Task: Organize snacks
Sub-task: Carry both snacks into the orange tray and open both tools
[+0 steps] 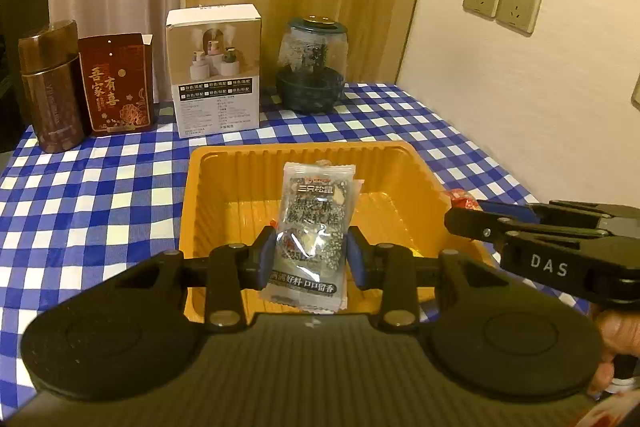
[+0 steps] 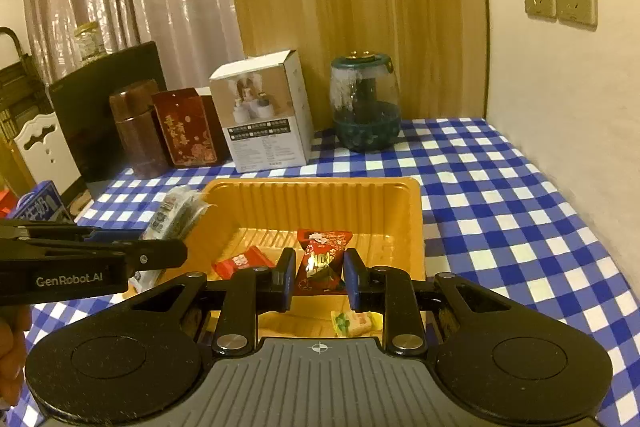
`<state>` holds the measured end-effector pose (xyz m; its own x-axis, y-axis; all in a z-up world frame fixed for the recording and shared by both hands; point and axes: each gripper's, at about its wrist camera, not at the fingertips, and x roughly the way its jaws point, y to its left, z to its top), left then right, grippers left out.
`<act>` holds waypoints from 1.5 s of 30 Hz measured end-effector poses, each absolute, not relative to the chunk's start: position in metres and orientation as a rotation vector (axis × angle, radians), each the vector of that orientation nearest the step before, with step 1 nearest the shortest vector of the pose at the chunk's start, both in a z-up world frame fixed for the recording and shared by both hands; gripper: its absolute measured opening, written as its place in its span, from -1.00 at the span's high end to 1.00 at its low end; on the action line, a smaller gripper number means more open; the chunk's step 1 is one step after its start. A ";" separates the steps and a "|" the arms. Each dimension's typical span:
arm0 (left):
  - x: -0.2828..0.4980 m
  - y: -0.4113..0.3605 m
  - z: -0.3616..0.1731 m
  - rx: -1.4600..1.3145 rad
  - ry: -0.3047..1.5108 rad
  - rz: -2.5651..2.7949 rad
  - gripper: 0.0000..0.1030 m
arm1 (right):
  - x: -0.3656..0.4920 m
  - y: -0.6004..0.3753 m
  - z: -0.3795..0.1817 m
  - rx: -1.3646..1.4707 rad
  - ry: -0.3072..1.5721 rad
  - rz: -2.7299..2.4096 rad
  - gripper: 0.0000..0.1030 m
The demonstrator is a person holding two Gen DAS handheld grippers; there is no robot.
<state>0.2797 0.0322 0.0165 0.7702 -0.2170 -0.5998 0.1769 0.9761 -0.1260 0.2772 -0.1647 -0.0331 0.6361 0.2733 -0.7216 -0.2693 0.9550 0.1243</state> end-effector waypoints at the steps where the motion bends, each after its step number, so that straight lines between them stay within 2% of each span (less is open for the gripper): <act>1: 0.282 0.032 0.015 -0.062 0.659 -0.213 0.34 | 0.280 -0.164 -0.036 0.008 0.830 0.309 0.49; 16: 0.302 0.031 0.000 -0.071 0.682 -0.217 0.32 | 0.294 -0.165 -0.049 0.014 0.856 0.297 0.50; 20: 0.303 0.031 -0.001 -0.061 0.666 -0.207 0.08 | 0.294 -0.166 -0.049 0.018 0.857 0.293 0.50; 43: 0.297 0.051 0.002 -0.074 0.671 -0.163 0.08 | 0.294 -0.164 -0.045 0.055 0.814 0.311 0.49; 44: 0.297 0.051 0.002 -0.074 0.671 -0.162 0.08 | 0.294 -0.164 -0.045 0.060 0.809 0.315 0.47; 45: 0.297 0.051 0.003 -0.073 0.671 -0.160 0.08 | 0.295 -0.164 -0.045 0.069 0.804 0.319 0.29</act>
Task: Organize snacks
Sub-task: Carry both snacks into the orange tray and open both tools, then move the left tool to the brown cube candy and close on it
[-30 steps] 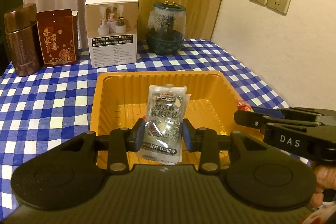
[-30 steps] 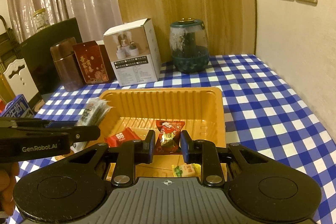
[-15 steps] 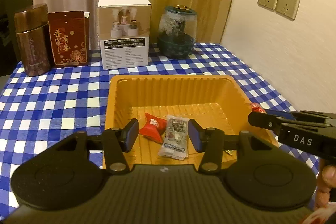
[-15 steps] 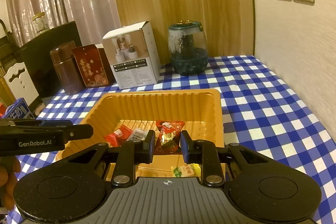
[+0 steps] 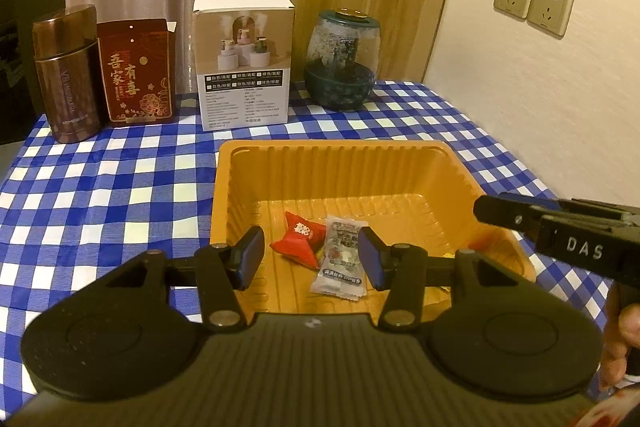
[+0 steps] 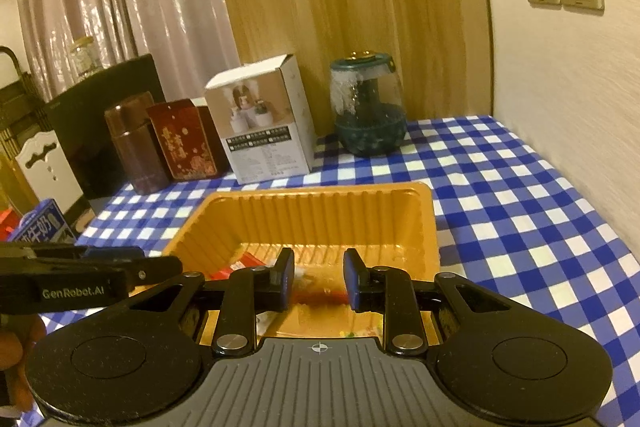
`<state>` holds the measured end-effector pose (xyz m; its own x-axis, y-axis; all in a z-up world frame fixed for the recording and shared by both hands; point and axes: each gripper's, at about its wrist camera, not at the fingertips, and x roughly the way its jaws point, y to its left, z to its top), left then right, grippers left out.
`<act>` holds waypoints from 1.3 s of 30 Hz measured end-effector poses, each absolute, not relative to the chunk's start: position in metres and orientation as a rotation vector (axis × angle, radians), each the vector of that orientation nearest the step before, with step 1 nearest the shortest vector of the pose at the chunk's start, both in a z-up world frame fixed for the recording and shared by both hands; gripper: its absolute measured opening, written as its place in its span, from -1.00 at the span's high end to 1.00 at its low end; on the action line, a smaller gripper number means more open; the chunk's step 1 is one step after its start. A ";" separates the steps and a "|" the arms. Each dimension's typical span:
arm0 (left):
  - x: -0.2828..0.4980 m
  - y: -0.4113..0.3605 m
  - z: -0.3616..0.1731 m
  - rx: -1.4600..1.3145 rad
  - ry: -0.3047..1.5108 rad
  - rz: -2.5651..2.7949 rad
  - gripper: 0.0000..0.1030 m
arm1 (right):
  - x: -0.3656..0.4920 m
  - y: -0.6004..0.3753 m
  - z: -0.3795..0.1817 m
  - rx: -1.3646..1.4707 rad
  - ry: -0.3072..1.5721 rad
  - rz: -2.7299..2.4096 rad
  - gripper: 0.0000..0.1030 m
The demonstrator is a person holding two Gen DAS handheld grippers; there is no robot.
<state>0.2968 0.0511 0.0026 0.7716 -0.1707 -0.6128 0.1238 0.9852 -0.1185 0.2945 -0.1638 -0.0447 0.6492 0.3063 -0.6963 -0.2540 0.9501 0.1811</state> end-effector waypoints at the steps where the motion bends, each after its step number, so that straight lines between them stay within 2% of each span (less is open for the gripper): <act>1: 0.296 0.052 0.003 -0.073 0.671 -0.158 0.08 | 0.295 -0.165 -0.044 0.086 0.800 0.320 0.09; 2: 0.296 0.052 0.003 -0.073 0.670 -0.157 0.08 | 0.296 -0.168 -0.044 0.110 0.797 0.317 -0.25; 3: 0.296 0.053 0.003 -0.074 0.670 -0.155 0.08 | 0.296 -0.171 -0.043 0.134 0.792 0.307 -0.28; 21: 0.283 0.062 0.009 -0.072 0.653 -0.133 0.02 | 0.293 -0.187 -0.038 0.145 0.778 0.240 -0.28; 34: 0.228 0.094 0.017 -0.110 0.638 -0.066 0.01 | 0.260 -0.193 -0.016 0.120 0.721 0.220 -0.28; 39: 0.198 0.106 0.015 -0.121 0.646 -0.044 -0.12 | 0.242 -0.195 -0.013 0.112 0.734 0.219 -0.28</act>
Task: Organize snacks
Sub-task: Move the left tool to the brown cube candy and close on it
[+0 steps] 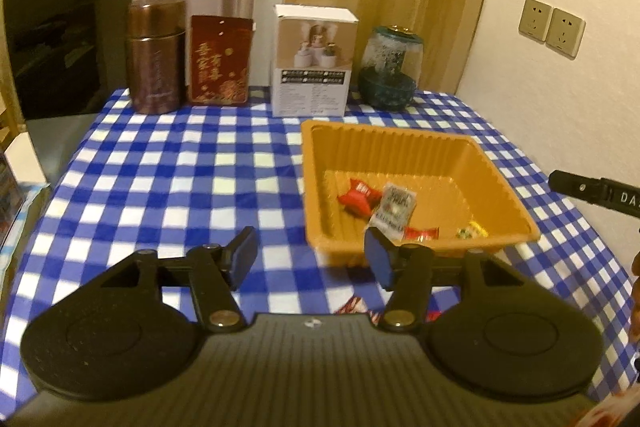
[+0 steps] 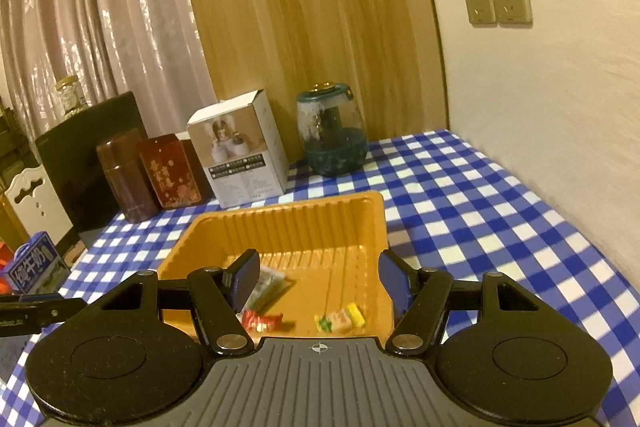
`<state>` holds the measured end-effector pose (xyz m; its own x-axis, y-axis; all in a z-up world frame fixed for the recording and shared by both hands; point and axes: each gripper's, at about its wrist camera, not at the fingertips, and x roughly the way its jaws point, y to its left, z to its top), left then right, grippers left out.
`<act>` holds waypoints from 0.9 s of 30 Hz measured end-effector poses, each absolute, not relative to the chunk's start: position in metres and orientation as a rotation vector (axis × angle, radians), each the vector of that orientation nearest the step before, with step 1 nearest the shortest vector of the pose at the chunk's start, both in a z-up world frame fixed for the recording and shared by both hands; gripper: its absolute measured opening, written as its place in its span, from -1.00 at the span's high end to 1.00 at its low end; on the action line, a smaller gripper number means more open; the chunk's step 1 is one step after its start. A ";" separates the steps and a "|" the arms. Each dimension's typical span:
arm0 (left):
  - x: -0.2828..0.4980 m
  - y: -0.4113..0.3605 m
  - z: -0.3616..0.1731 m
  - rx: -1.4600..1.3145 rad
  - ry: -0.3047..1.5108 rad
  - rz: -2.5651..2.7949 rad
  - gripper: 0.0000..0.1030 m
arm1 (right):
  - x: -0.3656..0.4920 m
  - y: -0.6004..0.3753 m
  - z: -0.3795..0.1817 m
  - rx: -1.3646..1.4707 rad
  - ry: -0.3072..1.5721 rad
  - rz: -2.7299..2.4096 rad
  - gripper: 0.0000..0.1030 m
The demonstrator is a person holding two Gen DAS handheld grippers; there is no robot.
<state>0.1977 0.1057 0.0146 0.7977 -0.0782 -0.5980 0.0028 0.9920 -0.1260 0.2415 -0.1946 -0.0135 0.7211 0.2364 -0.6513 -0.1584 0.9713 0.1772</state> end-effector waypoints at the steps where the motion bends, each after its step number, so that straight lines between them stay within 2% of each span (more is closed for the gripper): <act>1: 0.193 0.107 0.013 -0.119 0.650 -0.039 -0.12 | 0.237 -0.195 -0.013 0.110 0.736 0.218 -0.28; 8: 0.154 0.108 -0.003 -0.088 0.682 -0.048 -0.15 | 0.208 -0.198 -0.009 0.095 0.753 0.218 -0.28; 23: 0.123 0.085 -0.042 0.019 0.745 -0.104 -0.55 | 0.150 -0.205 -0.041 0.055 0.895 0.216 -0.28; 27: 0.129 0.081 -0.051 0.023 0.773 -0.115 -0.57 | 0.147 -0.205 -0.047 0.038 0.915 0.229 -0.28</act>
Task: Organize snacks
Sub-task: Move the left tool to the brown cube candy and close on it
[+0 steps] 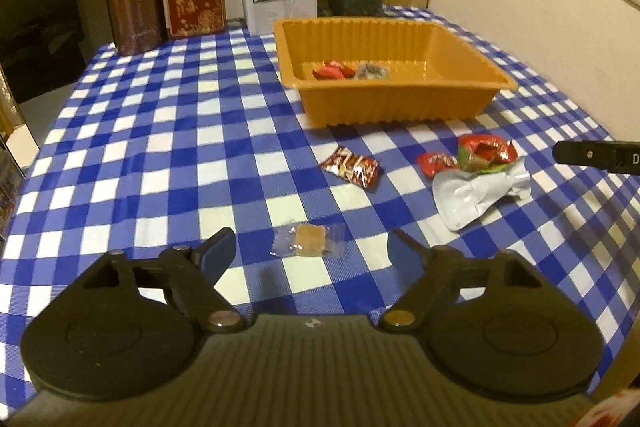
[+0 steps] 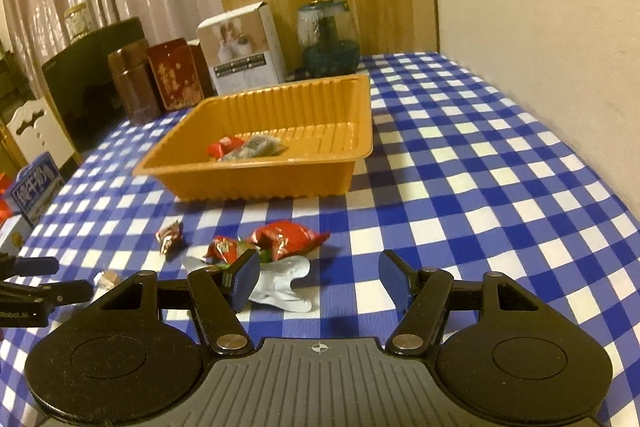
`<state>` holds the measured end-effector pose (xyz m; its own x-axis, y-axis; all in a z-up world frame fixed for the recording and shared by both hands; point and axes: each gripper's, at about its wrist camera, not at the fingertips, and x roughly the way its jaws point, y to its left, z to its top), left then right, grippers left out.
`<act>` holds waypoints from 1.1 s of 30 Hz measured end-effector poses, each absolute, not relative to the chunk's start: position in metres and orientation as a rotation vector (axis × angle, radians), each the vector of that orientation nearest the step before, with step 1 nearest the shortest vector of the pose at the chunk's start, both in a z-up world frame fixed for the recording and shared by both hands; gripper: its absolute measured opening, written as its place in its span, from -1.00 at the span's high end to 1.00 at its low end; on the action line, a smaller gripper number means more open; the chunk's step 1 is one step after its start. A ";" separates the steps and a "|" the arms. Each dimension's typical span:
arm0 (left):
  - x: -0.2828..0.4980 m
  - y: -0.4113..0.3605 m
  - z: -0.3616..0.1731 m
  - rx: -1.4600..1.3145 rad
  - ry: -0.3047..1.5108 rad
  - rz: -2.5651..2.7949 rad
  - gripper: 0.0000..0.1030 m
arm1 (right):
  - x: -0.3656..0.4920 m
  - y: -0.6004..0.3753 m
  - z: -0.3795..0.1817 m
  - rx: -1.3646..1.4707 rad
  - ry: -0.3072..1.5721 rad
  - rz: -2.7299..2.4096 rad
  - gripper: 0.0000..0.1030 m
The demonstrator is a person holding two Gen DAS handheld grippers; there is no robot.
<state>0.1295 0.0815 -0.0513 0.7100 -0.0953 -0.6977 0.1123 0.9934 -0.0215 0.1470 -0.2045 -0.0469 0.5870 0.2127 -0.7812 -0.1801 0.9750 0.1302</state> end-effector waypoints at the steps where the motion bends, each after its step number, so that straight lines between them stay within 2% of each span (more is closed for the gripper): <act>1: 0.132 0.080 -0.054 0.026 0.778 -0.125 -0.57 | 0.146 -0.205 -0.048 0.035 0.916 0.230 -0.28; 8: 0.146 0.075 -0.074 0.095 0.801 -0.139 -0.56 | 0.147 -0.204 -0.053 0.035 0.938 0.243 -0.28; 12: 0.153 0.077 -0.085 0.098 0.819 -0.137 -0.36 | 0.149 -0.203 -0.056 0.042 0.949 0.239 -0.28; 14: 0.154 0.078 -0.086 0.089 0.808 -0.137 -0.32 | 0.151 -0.203 -0.056 0.050 0.951 0.235 -0.28; 20: 0.156 0.078 -0.083 0.093 0.795 -0.147 0.13 | 0.152 -0.196 -0.056 0.051 0.951 0.247 -0.28; 22: 0.156 0.078 -0.083 0.093 0.796 -0.144 0.16 | 0.152 -0.195 -0.057 0.047 0.951 0.250 -0.28; 26: 0.155 0.079 -0.080 0.080 0.797 -0.140 0.36 | 0.152 -0.195 -0.057 0.045 0.954 0.252 -0.28; 33: 0.154 0.078 -0.077 0.082 0.811 -0.134 0.42 | 0.151 -0.192 -0.060 0.019 0.964 0.271 -0.28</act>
<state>0.1541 0.0780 -0.0769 0.6809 -0.0882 -0.7271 0.1509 0.9883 0.0215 0.1515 -0.1919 -0.0598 0.5392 0.2366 -0.8082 -0.2201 0.9660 0.1359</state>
